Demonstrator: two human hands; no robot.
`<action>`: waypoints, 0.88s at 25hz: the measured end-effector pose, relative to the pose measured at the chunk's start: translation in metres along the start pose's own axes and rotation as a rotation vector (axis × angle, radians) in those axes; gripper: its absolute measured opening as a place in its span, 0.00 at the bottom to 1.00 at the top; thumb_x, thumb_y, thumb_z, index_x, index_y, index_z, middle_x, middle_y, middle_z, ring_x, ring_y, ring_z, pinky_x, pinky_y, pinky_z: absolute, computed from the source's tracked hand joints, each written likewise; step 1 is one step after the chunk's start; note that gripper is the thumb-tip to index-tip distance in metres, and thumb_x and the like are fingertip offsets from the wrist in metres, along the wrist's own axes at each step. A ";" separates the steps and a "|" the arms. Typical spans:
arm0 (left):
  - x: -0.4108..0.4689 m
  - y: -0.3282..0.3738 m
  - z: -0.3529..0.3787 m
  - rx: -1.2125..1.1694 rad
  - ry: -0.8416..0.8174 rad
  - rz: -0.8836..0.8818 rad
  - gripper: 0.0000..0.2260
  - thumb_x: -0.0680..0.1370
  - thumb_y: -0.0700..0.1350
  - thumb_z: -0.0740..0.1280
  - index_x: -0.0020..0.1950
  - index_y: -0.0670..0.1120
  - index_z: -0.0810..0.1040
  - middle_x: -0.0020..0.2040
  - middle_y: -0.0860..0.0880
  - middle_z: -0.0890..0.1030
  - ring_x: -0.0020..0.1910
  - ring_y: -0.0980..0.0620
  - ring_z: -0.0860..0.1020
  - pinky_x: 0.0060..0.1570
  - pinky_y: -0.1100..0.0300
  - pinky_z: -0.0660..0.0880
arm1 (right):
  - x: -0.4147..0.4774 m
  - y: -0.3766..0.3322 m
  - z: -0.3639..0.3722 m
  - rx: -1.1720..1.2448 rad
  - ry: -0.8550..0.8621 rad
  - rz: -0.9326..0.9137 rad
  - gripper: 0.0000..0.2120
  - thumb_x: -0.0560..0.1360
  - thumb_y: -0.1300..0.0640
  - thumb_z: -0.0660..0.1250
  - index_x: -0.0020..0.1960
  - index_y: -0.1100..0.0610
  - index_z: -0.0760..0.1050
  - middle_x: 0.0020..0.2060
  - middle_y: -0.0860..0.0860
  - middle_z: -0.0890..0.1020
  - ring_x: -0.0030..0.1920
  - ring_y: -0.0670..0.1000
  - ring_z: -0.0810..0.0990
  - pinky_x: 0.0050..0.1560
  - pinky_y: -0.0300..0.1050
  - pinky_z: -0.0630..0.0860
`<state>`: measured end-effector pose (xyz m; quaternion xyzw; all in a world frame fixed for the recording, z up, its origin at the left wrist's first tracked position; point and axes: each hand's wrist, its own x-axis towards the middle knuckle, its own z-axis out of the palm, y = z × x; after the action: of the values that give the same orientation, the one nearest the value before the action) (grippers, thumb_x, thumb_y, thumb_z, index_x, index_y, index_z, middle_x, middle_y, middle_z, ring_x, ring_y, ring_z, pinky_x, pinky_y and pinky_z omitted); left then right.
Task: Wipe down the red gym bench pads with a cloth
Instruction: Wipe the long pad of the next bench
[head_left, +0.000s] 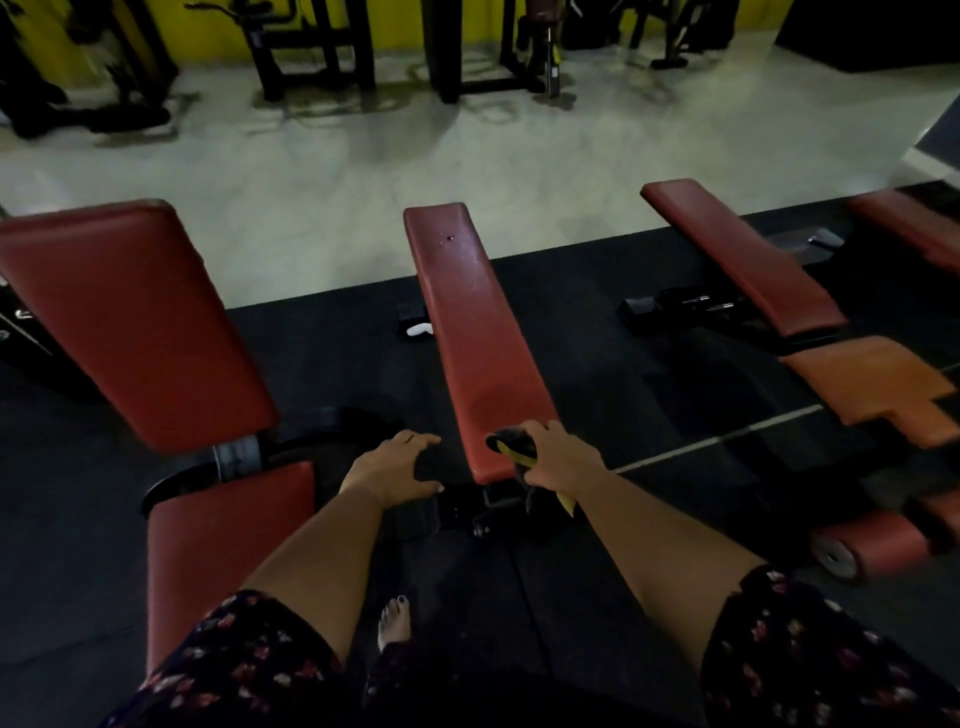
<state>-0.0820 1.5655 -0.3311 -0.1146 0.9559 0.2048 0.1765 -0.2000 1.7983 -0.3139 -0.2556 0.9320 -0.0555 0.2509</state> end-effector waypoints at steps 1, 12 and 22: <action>0.011 -0.011 -0.009 0.010 0.002 0.006 0.35 0.73 0.60 0.71 0.76 0.59 0.60 0.73 0.54 0.64 0.69 0.51 0.69 0.61 0.50 0.73 | 0.015 -0.007 -0.004 0.005 -0.004 0.021 0.30 0.71 0.51 0.70 0.70 0.48 0.61 0.62 0.55 0.68 0.58 0.61 0.76 0.53 0.56 0.76; 0.111 -0.133 -0.109 0.050 0.006 0.034 0.34 0.73 0.61 0.69 0.76 0.59 0.59 0.72 0.53 0.65 0.68 0.48 0.69 0.61 0.46 0.73 | 0.133 -0.126 -0.032 -0.030 -0.038 0.085 0.37 0.71 0.50 0.70 0.74 0.45 0.55 0.63 0.54 0.69 0.61 0.61 0.72 0.56 0.55 0.74; 0.191 -0.100 -0.117 0.153 -0.118 0.195 0.35 0.74 0.61 0.69 0.77 0.58 0.58 0.73 0.53 0.64 0.69 0.49 0.67 0.62 0.48 0.72 | 0.167 -0.059 -0.040 0.101 -0.068 0.316 0.40 0.71 0.46 0.70 0.76 0.44 0.52 0.67 0.54 0.66 0.65 0.60 0.71 0.58 0.55 0.73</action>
<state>-0.2607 1.3979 -0.3395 0.0049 0.9633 0.1540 0.2197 -0.3180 1.6625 -0.3390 -0.0945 0.9475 -0.0535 0.3006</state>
